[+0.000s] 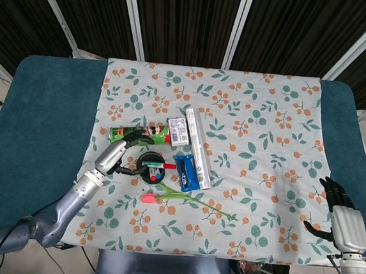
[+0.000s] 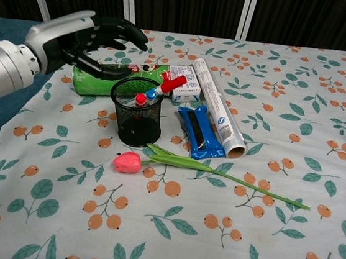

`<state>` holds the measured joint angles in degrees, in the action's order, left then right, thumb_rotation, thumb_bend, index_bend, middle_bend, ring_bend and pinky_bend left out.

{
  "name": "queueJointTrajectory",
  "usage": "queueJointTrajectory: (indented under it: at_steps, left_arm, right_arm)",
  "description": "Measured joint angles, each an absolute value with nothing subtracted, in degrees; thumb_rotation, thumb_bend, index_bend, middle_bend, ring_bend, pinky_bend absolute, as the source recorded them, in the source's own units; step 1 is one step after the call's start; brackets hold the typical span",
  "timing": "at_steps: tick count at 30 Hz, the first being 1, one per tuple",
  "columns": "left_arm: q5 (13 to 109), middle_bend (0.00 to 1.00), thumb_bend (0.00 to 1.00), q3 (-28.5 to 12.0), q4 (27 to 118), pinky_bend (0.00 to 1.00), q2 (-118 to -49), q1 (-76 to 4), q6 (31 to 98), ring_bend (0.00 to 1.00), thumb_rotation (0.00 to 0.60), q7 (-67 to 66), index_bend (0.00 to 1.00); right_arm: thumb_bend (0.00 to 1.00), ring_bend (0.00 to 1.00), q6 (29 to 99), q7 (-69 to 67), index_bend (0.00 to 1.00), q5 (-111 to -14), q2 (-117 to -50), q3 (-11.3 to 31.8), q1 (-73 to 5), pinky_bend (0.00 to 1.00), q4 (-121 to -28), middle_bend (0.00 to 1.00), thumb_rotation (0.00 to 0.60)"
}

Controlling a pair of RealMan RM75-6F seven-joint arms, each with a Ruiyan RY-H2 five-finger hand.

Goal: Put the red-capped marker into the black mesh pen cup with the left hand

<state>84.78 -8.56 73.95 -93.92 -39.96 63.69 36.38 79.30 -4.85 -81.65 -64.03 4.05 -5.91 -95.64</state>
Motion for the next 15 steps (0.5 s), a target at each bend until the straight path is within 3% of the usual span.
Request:
queueJointTrajectory:
  at_steps: [8, 15]
  left_arm:
    - [85.83, 0.01, 0.21, -7.70, 80.12, 0.00, -86.89, -36.61, 68.85, 0.00, 0.600, 21.02, 0.10]
    - [85.03, 0.00, 0.15, -4.39, 89.86, 0.00, -76.88, -29.59, 75.01, 0.00, 0.600, -1.61, 0.00]
  right_arm:
    - [0.23, 0.00, 79.59, -4.54, 0.05, -82.35, -64.05, 3.89, -5.93, 0.18, -95.27, 0.00, 0.600]
    - [0.23, 0.00, 80.14, -2.66, 0.02, -82.83, -64.23, 3.72, -5.84, 0.18, -94.90, 0.00, 0.600]
